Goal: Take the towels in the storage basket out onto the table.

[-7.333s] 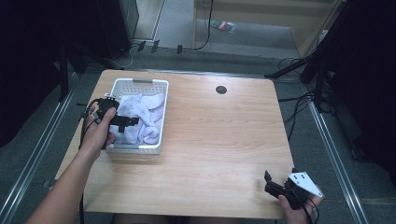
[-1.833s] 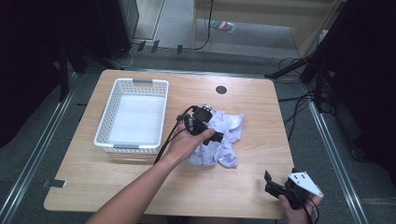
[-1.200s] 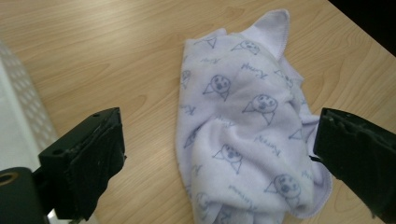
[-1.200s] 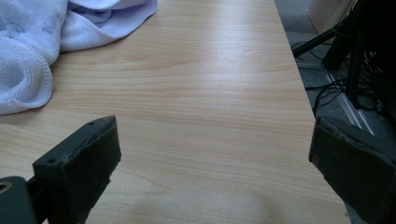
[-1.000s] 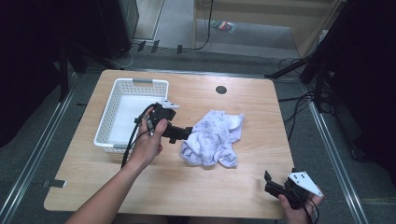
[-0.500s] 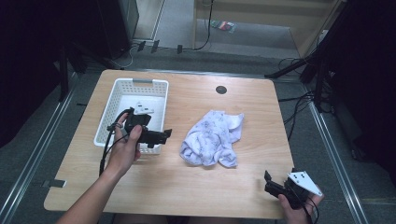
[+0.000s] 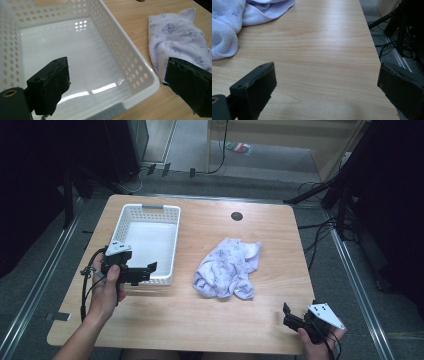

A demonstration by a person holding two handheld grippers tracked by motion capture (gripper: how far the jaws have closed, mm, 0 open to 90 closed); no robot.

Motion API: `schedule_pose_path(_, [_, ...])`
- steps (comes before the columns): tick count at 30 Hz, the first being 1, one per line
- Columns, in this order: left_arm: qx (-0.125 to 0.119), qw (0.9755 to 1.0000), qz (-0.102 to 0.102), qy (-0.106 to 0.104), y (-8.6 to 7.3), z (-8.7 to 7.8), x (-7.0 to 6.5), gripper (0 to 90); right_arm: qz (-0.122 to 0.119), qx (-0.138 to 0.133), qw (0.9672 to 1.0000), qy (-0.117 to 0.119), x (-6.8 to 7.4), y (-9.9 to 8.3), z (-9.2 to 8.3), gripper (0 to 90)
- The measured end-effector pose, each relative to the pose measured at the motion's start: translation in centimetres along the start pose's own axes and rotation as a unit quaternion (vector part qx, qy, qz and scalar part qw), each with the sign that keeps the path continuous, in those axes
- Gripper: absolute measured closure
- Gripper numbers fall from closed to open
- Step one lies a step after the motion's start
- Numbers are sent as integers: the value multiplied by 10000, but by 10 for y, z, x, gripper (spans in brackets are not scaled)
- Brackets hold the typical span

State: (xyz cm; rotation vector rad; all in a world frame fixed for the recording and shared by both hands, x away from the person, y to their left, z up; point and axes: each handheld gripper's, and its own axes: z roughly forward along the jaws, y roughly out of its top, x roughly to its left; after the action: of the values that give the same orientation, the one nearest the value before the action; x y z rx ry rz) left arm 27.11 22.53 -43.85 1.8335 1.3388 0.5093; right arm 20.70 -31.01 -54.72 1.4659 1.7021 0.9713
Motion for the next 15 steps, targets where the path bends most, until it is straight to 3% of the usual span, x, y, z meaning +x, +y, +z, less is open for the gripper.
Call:
schedule_pose_path(2, [-40, 9999, -54, 121, -8, -4, 8, 65, -8, 0, 10000, 1, 0, 0, 0, 22])
schedule_pose_path(8, [-160, 9994, -219, 223, -24, -13, 26, 65, -7, -5, 10000, 3, 0, 0, 0, 22])
schedule_pose_path(10, [-276, 9986, -319, 315, -35, -20, 37, 65, 8, 1, 10000, 1, 0, 0, 0, 23])
schedule_pose_path(15, [-438, 9972, -427, 420, -50, -28, 50, 65, 25, -46, 10000, 4, 0, 0, -1, 23])
